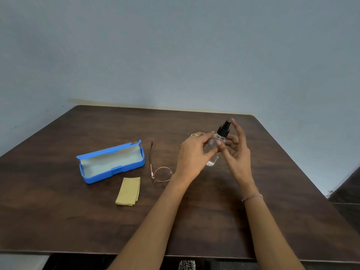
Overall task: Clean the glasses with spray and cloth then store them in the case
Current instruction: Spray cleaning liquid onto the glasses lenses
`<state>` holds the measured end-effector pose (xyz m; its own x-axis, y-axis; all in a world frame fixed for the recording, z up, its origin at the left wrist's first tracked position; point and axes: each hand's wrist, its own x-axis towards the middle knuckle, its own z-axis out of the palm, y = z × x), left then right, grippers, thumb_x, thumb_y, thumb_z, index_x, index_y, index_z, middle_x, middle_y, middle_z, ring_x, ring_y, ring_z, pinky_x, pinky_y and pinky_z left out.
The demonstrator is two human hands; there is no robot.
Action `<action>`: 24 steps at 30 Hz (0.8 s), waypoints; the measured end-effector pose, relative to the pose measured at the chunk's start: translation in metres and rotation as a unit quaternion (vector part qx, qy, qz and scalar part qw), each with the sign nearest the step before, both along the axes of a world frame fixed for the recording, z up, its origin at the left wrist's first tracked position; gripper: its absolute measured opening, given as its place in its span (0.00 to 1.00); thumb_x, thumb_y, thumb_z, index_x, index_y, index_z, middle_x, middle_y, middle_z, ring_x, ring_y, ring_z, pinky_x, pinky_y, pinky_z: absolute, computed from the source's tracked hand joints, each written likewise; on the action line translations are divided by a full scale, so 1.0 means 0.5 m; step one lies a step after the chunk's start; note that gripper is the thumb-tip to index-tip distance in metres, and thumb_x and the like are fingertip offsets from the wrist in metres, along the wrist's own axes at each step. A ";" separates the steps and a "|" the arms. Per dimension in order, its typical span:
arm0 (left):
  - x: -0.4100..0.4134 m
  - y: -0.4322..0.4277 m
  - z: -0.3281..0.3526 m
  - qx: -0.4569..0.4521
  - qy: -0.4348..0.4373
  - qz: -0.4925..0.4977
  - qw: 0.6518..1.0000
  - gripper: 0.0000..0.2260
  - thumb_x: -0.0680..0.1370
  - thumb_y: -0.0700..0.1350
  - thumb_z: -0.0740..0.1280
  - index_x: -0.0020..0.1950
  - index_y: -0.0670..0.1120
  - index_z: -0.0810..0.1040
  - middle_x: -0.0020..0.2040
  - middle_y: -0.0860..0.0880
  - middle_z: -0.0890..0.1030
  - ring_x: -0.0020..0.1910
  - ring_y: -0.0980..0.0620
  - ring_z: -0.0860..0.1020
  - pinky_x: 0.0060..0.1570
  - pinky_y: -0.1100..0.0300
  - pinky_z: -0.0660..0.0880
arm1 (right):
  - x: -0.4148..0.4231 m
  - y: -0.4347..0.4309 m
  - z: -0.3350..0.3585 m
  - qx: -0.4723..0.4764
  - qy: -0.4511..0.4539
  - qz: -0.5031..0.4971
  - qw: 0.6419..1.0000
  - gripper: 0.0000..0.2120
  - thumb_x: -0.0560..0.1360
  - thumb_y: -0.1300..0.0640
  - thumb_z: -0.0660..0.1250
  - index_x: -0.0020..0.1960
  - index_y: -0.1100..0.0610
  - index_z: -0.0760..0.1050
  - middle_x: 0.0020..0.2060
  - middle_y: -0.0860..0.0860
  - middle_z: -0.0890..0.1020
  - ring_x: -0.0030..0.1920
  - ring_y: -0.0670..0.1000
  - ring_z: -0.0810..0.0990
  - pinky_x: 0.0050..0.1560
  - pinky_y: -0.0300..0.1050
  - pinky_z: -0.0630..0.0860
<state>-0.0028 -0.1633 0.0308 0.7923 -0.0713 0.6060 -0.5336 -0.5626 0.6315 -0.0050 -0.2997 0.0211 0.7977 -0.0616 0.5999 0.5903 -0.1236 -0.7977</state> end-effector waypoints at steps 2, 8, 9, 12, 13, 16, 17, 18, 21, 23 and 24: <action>-0.011 0.008 0.012 -0.012 0.036 -0.015 0.999 0.27 0.70 0.54 0.73 0.68 0.48 0.73 0.52 0.51 0.81 0.50 0.57 0.79 0.53 0.57 0.78 | 0.001 0.001 0.000 0.020 -0.001 -0.010 1.000 0.30 0.73 0.56 0.69 0.71 0.44 0.62 0.48 0.59 0.79 0.50 0.49 0.81 0.51 0.38 0.76; -0.042 0.086 0.049 0.106 0.108 0.199 0.968 0.14 0.76 0.53 0.67 0.56 0.46 0.81 0.48 0.48 0.83 0.50 0.49 0.79 0.49 0.56 0.74 | 0.008 -0.010 -0.006 0.085 0.014 -0.048 0.995 0.26 0.76 0.60 0.67 0.69 0.44 0.63 0.37 0.48 0.73 0.42 0.43 0.75 0.51 0.37 0.72; -0.046 0.104 0.048 0.130 0.137 0.230 0.954 0.13 0.76 0.53 0.67 0.53 0.45 0.82 0.47 0.47 0.83 0.50 0.47 0.79 0.48 0.55 0.74 | 0.008 -0.009 -0.006 0.089 0.018 -0.052 0.995 0.25 0.77 0.61 0.65 0.69 0.45 0.63 0.36 0.46 0.72 0.41 0.43 0.73 0.52 0.36 0.71; -0.059 0.147 0.043 0.186 0.223 0.292 0.911 0.12 0.76 0.51 0.68 0.50 0.42 0.79 0.47 0.43 0.81 0.49 0.44 0.78 0.42 0.55 0.72 | -0.001 -0.002 -0.003 0.091 0.029 -0.060 0.994 0.23 0.78 0.63 0.57 0.69 0.44 0.63 0.39 0.41 0.73 0.42 0.43 0.73 0.50 0.39 0.74; -0.064 0.158 0.042 0.201 0.243 0.306 0.898 0.12 0.76 0.50 0.69 0.51 0.42 0.78 0.49 0.43 0.80 0.50 0.43 0.78 0.42 0.55 0.71 | -0.005 0.001 -0.001 0.092 0.035 -0.057 0.993 0.23 0.79 0.64 0.55 0.68 0.43 0.63 0.44 0.42 0.75 0.44 0.44 0.74 0.48 0.43 0.77; -0.070 0.178 0.035 0.239 0.278 0.327 0.871 0.12 0.75 0.48 0.70 0.54 0.42 0.77 0.51 0.44 0.79 0.53 0.44 0.77 0.41 0.56 0.69 | -0.011 0.002 0.005 0.096 0.056 -0.045 0.993 0.23 0.80 0.63 0.55 0.68 0.40 0.62 0.50 0.49 0.74 0.42 0.52 0.75 0.39 0.50 0.79; -0.071 0.179 0.031 0.251 0.286 0.329 0.864 0.12 0.75 0.47 0.70 0.54 0.43 0.77 0.51 0.44 0.79 0.53 0.45 0.77 0.40 0.57 0.68 | -0.013 0.002 0.005 0.093 0.057 -0.043 0.993 0.22 0.80 0.62 0.55 0.68 0.41 0.61 0.48 0.49 0.74 0.39 0.53 0.75 0.36 0.50 0.79; -0.072 0.179 0.027 0.261 0.294 0.330 0.858 0.11 0.75 0.46 0.70 0.54 0.43 0.77 0.51 0.45 0.79 0.53 0.45 0.77 0.40 0.58 0.68 | -0.016 0.004 0.005 0.089 0.057 -0.041 0.994 0.22 0.81 0.61 0.55 0.69 0.41 0.61 0.46 0.47 0.74 0.37 0.54 0.75 0.35 0.50 0.79; -0.074 0.180 0.017 0.267 0.309 0.339 0.848 0.12 0.74 0.42 0.70 0.56 0.43 0.77 0.54 0.44 0.78 0.55 0.44 0.77 0.41 0.58 0.69 | -0.023 0.009 0.003 0.080 0.055 -0.031 0.995 0.21 0.81 0.60 0.56 0.69 0.42 0.61 0.43 0.43 0.76 0.34 0.54 0.74 0.34 0.51 0.80; -0.073 0.183 0.014 0.262 0.316 0.340 0.846 0.12 0.74 0.42 0.70 0.57 0.43 0.76 0.55 0.44 0.78 0.56 0.45 0.77 0.40 0.57 0.69 | -0.024 0.010 0.003 0.079 0.059 -0.028 0.995 0.21 0.81 0.60 0.57 0.69 0.43 0.61 0.39 0.40 0.77 0.34 0.55 0.73 0.35 0.51 0.80; -0.072 0.184 0.012 0.258 0.321 0.339 0.846 0.12 0.74 0.42 0.71 0.56 0.43 0.76 0.55 0.44 0.78 0.55 0.45 0.77 0.40 0.57 0.69 | -0.024 0.011 0.003 0.080 0.061 -0.030 0.994 0.21 0.80 0.60 0.57 0.69 0.43 0.61 0.39 0.40 0.77 0.35 0.55 0.73 0.35 0.51 0.80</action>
<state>-0.0389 -0.0713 0.0369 0.9111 0.4075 0.0621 0.3816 -0.8908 0.2467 -0.0170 -0.2943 0.0225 0.8559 -0.1976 0.4779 0.4838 -0.0207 -0.8749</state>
